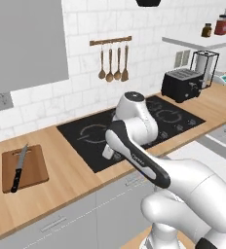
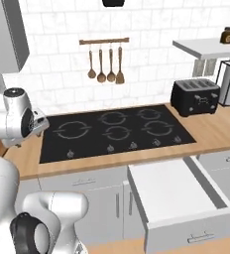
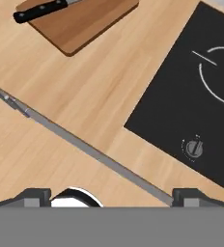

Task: Pick up the knife from the drawer and place it on the cutting board. Then place the meat from the plate to the cutting board.

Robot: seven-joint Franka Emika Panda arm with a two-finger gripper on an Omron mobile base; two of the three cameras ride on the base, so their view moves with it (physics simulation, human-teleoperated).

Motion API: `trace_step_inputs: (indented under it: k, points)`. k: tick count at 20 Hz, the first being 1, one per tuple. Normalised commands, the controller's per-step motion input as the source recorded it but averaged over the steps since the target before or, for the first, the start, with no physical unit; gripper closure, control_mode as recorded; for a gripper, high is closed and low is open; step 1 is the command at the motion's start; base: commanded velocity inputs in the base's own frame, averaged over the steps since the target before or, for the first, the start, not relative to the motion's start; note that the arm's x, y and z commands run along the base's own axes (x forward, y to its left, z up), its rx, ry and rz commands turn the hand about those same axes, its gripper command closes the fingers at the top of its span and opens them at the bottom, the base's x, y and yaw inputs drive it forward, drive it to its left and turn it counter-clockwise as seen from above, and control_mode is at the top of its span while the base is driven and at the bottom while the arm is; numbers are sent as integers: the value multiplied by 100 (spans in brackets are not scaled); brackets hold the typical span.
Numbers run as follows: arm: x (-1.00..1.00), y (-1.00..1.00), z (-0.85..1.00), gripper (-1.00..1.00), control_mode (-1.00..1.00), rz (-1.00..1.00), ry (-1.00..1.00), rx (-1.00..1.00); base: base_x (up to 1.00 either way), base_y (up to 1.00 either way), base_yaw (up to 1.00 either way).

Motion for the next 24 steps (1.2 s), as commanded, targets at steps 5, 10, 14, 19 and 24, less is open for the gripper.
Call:
trace_step_inputs:
  k: [5,10,14,19,24]
  points:
    - [0,0,0,-100,100,0,0,0,-81,13,-27]
    - [0,0,0,-100,100,0,0,0,-33,27,-48]
    - [0,0,0,-100,100,0,0,0,-16,0,-63]
    - [0,0,0,-100,100,0,0,0,-3,-6,-66]
    - [0,0,0,-100,100,0,0,0,0,-15,-66]
